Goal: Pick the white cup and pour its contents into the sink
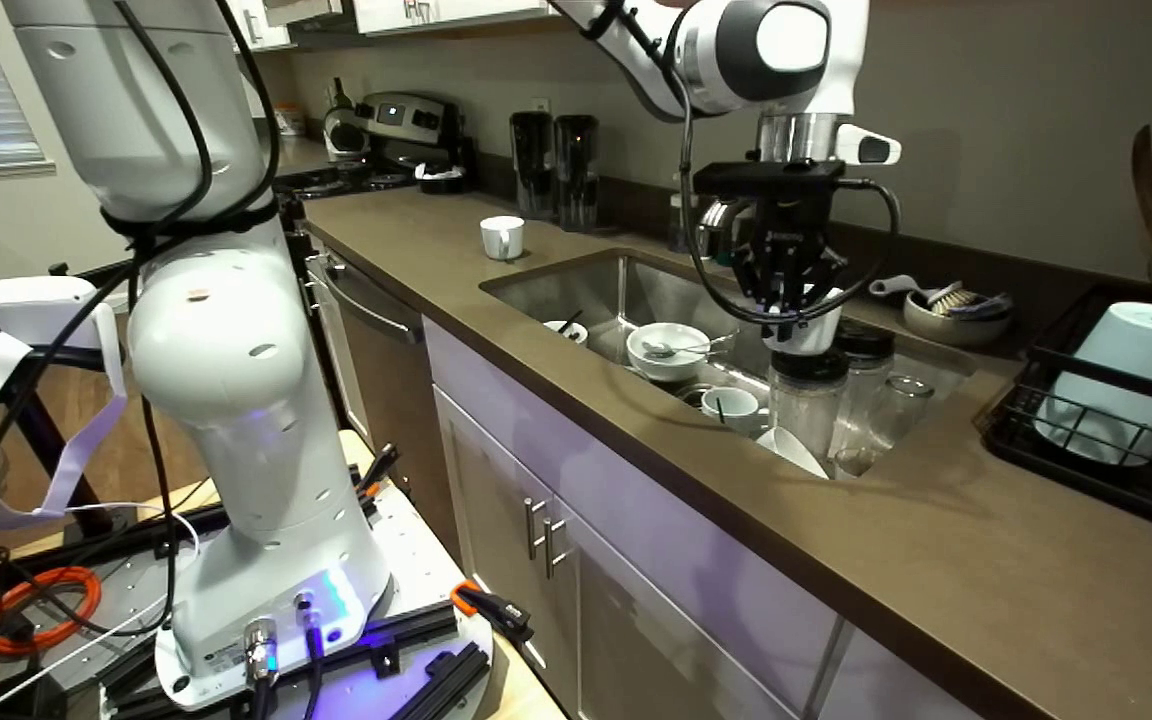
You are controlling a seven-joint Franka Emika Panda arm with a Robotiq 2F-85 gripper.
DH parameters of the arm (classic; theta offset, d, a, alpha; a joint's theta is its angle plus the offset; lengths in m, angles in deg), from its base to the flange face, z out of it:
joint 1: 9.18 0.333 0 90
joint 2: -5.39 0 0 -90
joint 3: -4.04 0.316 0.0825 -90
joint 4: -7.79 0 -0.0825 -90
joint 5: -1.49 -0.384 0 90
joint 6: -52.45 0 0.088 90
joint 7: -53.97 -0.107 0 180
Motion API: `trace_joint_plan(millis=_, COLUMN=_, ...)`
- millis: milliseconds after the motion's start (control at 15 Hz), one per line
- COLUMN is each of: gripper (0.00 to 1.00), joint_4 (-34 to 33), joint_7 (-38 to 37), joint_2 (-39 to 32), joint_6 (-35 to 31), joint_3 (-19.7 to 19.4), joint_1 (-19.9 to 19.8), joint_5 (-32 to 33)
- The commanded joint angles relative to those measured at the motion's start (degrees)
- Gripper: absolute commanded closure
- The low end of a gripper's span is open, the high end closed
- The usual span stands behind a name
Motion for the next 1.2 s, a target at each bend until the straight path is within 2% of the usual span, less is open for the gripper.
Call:
trace_joint_plan(millis=0, gripper=0.93, joint_4=-1.2, joint_7=-8.7, joint_2=0.2, joint_6=0.9, joint_3=1.4, joint_1=1.6, joint_5=7.4)
trace_joint_plan(millis=467, gripper=0.93, joint_4=-2.2, joint_7=-20.3, joint_2=-1.0, joint_6=6.3, joint_3=5.1, joint_1=5.4, joint_5=19.1)
trace_joint_plan(millis=733, gripper=0.93, joint_4=-3.6, joint_7=-25.4, joint_2=-1.8, joint_6=12.7, joint_3=7.4, joint_1=8.1, joint_5=22.2)
trace_joint_plan(millis=1133, gripper=0.93, joint_4=-6.2, joint_7=-28.7, joint_2=-4.2, joint_6=19.3, joint_3=10.1, joint_1=11.4, joint_5=26.0)
